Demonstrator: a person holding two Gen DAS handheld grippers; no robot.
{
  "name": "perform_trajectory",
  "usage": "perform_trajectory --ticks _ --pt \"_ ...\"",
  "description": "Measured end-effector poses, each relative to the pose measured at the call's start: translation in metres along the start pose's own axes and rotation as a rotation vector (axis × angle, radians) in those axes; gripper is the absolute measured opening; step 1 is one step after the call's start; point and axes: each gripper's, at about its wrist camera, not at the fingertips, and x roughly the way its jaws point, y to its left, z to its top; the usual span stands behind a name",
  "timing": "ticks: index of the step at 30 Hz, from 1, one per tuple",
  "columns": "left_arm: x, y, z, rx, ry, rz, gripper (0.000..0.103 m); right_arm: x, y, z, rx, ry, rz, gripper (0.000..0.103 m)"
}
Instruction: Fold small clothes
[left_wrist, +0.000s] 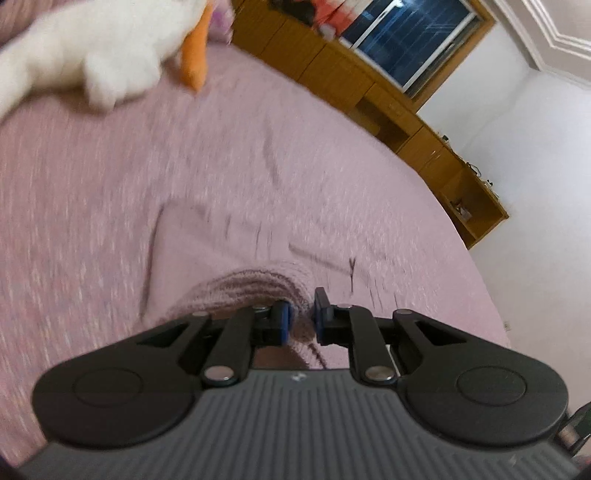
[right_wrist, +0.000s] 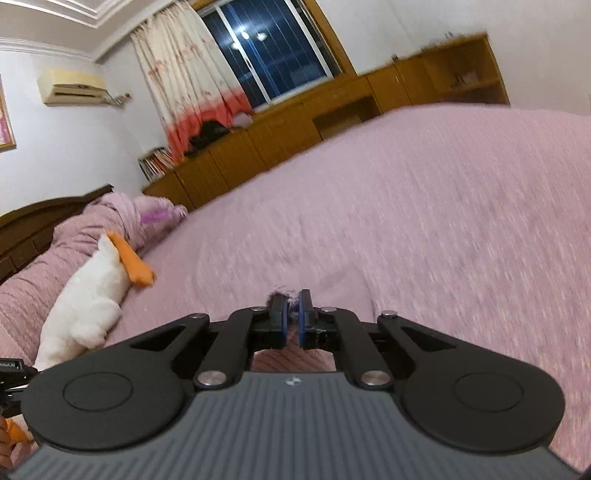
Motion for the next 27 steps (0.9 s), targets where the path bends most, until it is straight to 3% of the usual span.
perform_trajectory --ticks 6,10,14,18,20,22,24,27 --pt "0.009 -0.008 0.038 0.015 -0.073 -0.004 0.015 0.025 0.023 0.048 -0.064 -0.115 0.008 0.005" --pt "0.040 -0.011 0.057 0.038 -0.094 0.030 0.015 0.073 0.035 0.071 -0.105 -0.135 -0.030 0.005" --pt "0.087 -0.006 0.059 0.108 -0.077 0.158 0.017 0.145 0.036 0.067 -0.139 -0.087 -0.115 0.005" --pt "0.135 0.011 0.050 0.144 0.052 0.228 0.019 0.208 0.020 0.040 -0.146 0.061 -0.193 0.006" --pt "0.141 0.015 0.045 0.169 0.086 0.235 0.022 0.220 0.009 0.028 -0.113 0.122 -0.201 0.014" --pt "0.138 0.014 0.040 0.219 0.065 0.262 0.033 0.218 0.001 0.019 -0.099 0.119 -0.201 0.041" --pt "0.132 0.012 0.038 0.259 0.035 0.320 0.042 0.213 -0.003 0.013 -0.107 0.100 -0.205 0.055" --pt "0.120 0.008 0.037 0.295 -0.008 0.361 0.045 0.196 -0.008 0.000 -0.101 0.045 -0.167 0.061"
